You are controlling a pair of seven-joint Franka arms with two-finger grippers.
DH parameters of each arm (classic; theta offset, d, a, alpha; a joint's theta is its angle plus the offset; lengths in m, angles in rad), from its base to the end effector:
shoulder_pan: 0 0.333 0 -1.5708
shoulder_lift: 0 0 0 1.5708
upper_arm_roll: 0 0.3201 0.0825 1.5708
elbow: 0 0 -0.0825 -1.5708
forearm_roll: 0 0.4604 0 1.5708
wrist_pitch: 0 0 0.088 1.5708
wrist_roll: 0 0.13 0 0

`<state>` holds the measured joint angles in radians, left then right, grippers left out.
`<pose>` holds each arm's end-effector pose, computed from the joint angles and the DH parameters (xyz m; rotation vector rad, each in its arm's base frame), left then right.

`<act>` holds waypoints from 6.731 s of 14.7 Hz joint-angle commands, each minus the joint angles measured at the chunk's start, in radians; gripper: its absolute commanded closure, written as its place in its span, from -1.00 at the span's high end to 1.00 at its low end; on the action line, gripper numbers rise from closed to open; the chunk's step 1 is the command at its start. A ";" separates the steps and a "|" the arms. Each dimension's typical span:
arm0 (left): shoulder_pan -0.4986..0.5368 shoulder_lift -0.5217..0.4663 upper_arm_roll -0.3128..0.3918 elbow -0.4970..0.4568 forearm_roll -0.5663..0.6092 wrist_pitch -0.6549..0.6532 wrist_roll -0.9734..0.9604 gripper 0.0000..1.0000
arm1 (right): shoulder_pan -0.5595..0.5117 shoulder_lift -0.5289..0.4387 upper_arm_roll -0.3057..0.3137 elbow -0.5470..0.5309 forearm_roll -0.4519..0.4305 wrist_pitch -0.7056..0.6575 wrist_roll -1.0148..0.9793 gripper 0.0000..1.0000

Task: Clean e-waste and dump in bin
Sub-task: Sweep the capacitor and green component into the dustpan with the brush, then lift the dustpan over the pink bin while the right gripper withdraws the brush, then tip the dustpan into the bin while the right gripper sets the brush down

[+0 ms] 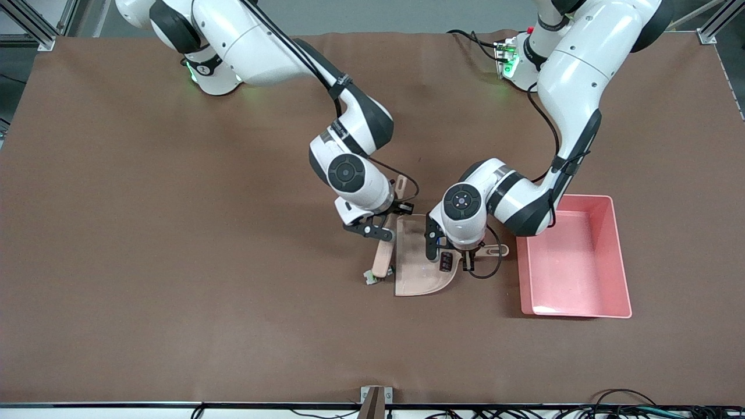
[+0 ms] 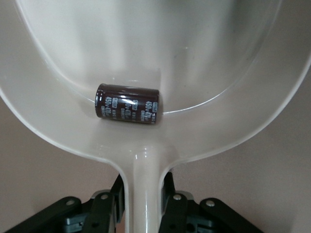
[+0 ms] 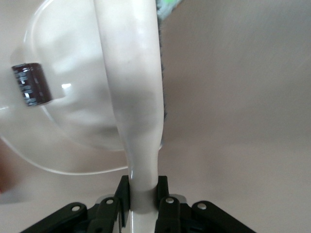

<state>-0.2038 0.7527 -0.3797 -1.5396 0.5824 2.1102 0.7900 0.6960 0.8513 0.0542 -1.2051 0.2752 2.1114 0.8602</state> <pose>0.6643 -0.3616 0.1566 -2.0133 2.1288 0.1892 0.6077 0.5762 0.2186 -2.8728 0.3838 0.2385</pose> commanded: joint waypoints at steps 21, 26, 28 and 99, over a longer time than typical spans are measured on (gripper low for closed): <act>-0.009 0.025 0.002 0.035 -0.009 -0.009 -0.011 -0.56 | -0.059 0.052 0.007 -0.060 -0.175 0.016 -0.388 -1.00; -0.009 0.022 0.002 0.035 -0.004 -0.010 -0.011 -0.56 | 0.026 0.089 0.016 -0.048 -0.172 0.151 -0.256 -1.00; -0.006 0.020 0.002 0.035 -0.003 -0.009 -0.011 -0.56 | 0.063 0.107 0.016 -0.018 -0.172 0.157 -0.207 -1.00; 1.149 -0.174 -0.712 -0.070 0.507 -0.298 0.405 -0.94 | -0.941 -0.725 0.015 -1.041 -0.209 0.029 -1.047 1.00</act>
<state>0.9477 0.5990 -1.0621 -1.6448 1.1619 1.8393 1.2062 -0.2491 0.1345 0.0684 -2.3107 0.0551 2.2191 -0.1883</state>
